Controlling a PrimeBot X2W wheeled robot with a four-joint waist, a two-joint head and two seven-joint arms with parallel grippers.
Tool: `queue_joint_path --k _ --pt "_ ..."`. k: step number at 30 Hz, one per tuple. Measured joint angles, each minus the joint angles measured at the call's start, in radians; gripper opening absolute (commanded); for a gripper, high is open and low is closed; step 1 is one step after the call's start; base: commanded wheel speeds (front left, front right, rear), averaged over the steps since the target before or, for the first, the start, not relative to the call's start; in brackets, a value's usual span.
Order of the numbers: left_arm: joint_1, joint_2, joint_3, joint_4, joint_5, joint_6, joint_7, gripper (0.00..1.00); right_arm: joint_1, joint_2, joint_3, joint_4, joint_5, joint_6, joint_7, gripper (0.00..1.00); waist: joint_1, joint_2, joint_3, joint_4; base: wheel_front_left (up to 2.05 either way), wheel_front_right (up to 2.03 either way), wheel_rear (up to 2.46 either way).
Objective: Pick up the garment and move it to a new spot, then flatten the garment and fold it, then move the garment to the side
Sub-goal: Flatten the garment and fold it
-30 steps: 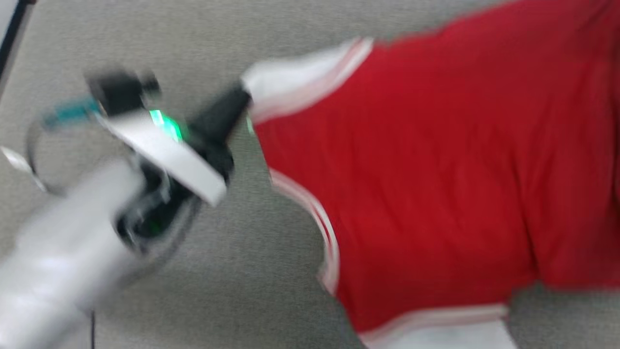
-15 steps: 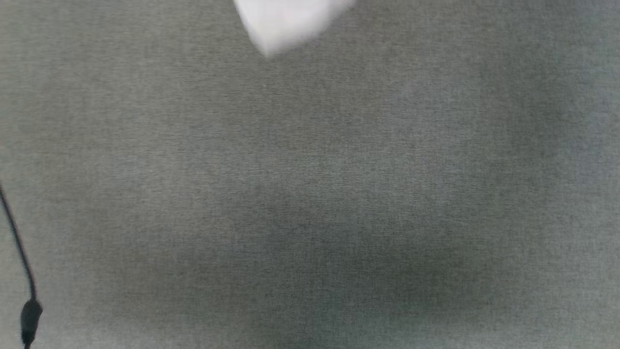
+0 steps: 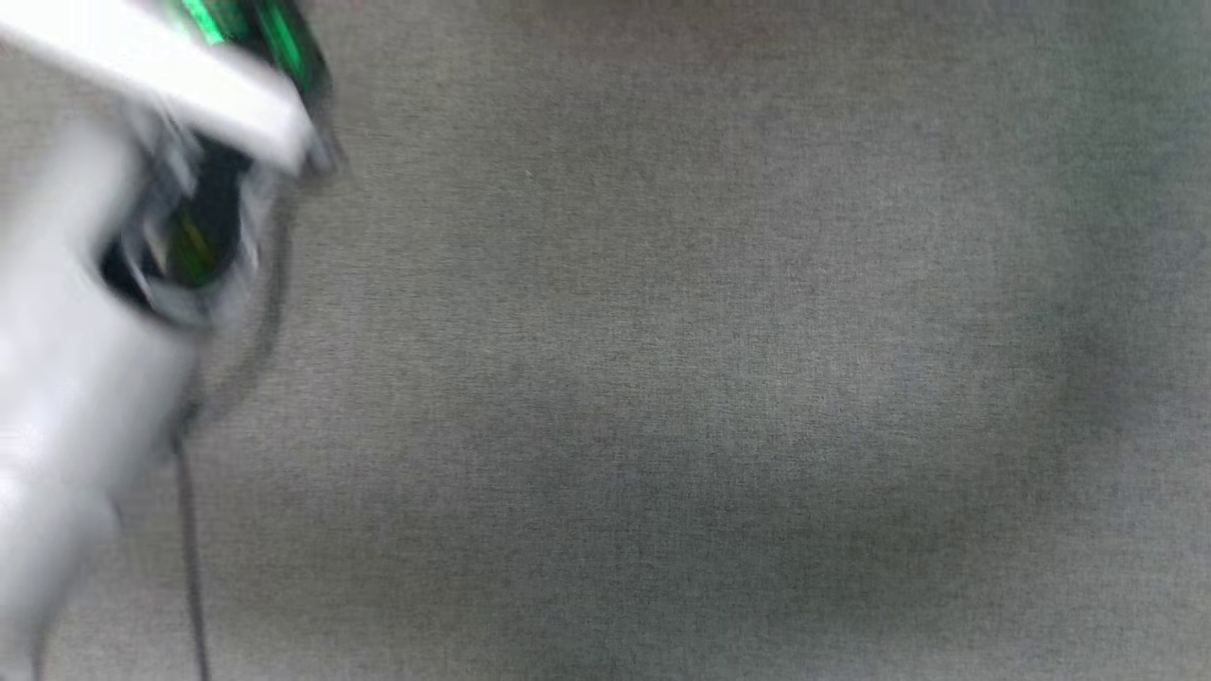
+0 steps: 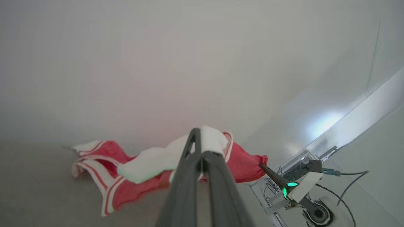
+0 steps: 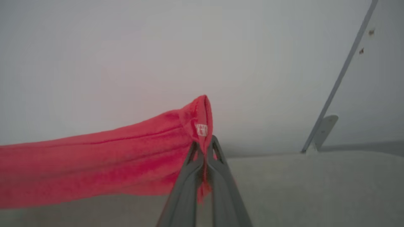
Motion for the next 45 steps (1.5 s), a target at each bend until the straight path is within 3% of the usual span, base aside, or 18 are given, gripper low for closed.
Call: queue_joint_path --k 5,12,19,26,34,45 --pt "0.307 0.011 0.018 -0.187 -0.004 0.001 -0.004 0.00 0.312 -0.081 0.088 -0.168 0.184 0.000 0.038 0.00 0.0000 0.0000 -0.038 0.009 0.00 0.00 0.00" --pt "0.634 0.032 0.095 -0.373 0.050 0.001 -0.005 0.00 0.703 -0.154 0.069 -0.424 0.357 0.000 0.091 0.00 0.0000 0.0000 -0.096 0.011 0.00 0.00 0.00" --pt "0.803 0.068 0.125 -0.495 0.117 0.001 -0.005 0.00 0.955 -0.162 -0.001 -0.629 0.396 0.000 0.163 0.00 0.0000 0.0000 -0.123 0.003 0.00 0.00 0.00" --pt "0.958 0.081 0.164 -0.593 0.202 0.001 -0.005 0.00 1.161 -0.115 -0.116 -0.850 0.392 0.000 0.248 0.00 0.0001 0.0001 -0.122 0.000 0.00 0.00 0.00" --pt "0.913 0.080 0.154 -0.595 0.234 0.001 -0.005 0.00 1.178 -0.036 -0.193 -0.955 0.346 0.000 0.314 0.00 0.0000 0.0001 -0.119 0.001 0.00 0.00 0.00" --pt "0.589 0.062 0.095 -0.405 0.110 0.001 -0.003 0.00 0.927 -0.005 -0.176 -0.794 0.278 0.000 0.311 0.00 0.0000 0.0000 -0.074 -0.002 0.00 0.00 0.00"
